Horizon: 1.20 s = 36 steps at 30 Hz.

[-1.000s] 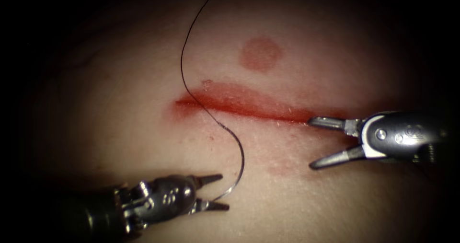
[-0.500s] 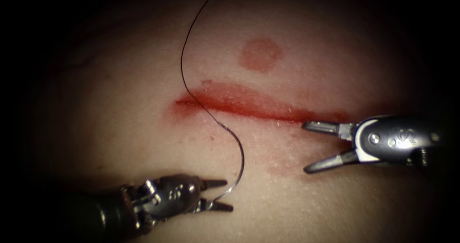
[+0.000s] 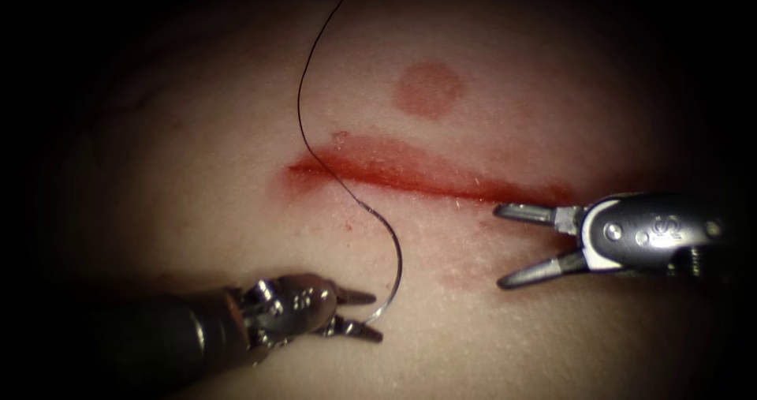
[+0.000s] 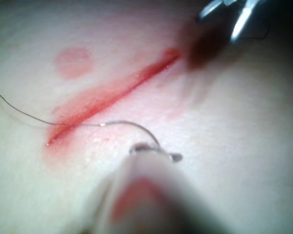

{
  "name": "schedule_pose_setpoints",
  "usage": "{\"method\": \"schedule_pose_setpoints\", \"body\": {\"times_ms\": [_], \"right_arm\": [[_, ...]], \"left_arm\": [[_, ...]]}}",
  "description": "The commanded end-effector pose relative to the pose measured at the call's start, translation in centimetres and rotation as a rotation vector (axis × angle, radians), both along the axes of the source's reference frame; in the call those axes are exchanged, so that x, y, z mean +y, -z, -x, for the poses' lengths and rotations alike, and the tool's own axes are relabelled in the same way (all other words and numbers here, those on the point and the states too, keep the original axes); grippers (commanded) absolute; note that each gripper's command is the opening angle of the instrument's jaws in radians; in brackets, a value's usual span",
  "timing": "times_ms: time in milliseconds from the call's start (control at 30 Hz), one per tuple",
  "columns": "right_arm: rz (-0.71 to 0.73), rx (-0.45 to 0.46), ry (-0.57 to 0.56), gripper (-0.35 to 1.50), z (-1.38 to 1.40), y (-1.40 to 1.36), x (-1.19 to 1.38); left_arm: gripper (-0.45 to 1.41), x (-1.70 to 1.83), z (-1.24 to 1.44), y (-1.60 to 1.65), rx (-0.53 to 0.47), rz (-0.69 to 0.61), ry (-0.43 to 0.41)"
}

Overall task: Wound Closure
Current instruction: Use the left gripper to pick up the needle near the tip.

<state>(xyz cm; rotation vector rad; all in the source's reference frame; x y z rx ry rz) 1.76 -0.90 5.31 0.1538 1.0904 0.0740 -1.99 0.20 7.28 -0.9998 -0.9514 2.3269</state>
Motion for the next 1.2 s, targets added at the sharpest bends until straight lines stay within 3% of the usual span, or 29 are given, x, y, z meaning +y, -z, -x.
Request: {"method": "schedule_pose_setpoints", "body": {"times_ms": [33, 300, 533, 867, 1200], "right_arm": [[-0.003, 0.002, 0.001, 1.03, -0.05, -0.05, -0.05], [-0.004, 0.0, 0.003, 1.03, -0.06, -0.05, -0.05], [-0.004, 0.0, 0.003, 1.03, -0.06, -0.05, -0.06], [-0.003, 0.0, 0.003, 1.03, -0.07, -0.05, -0.06], [-0.003, -0.003, 0.012, 1.03, -0.12, -0.08, -0.1]], "left_arm": [[0.23, -0.06, 0.08, -0.09, -0.005, -0.017, -0.007], [0.23, -0.04, 0.12, -0.19, -0.01, -0.036, -0.023], [0.23, -0.08, 0.09, -0.55, -0.002, -0.074, -0.045], [0.23, -0.16, 0.1, -0.78, 0.001, -0.139, -0.082], [0.21, -0.19, 0.14, -0.71, -0.168, -0.27, -0.069]]}}
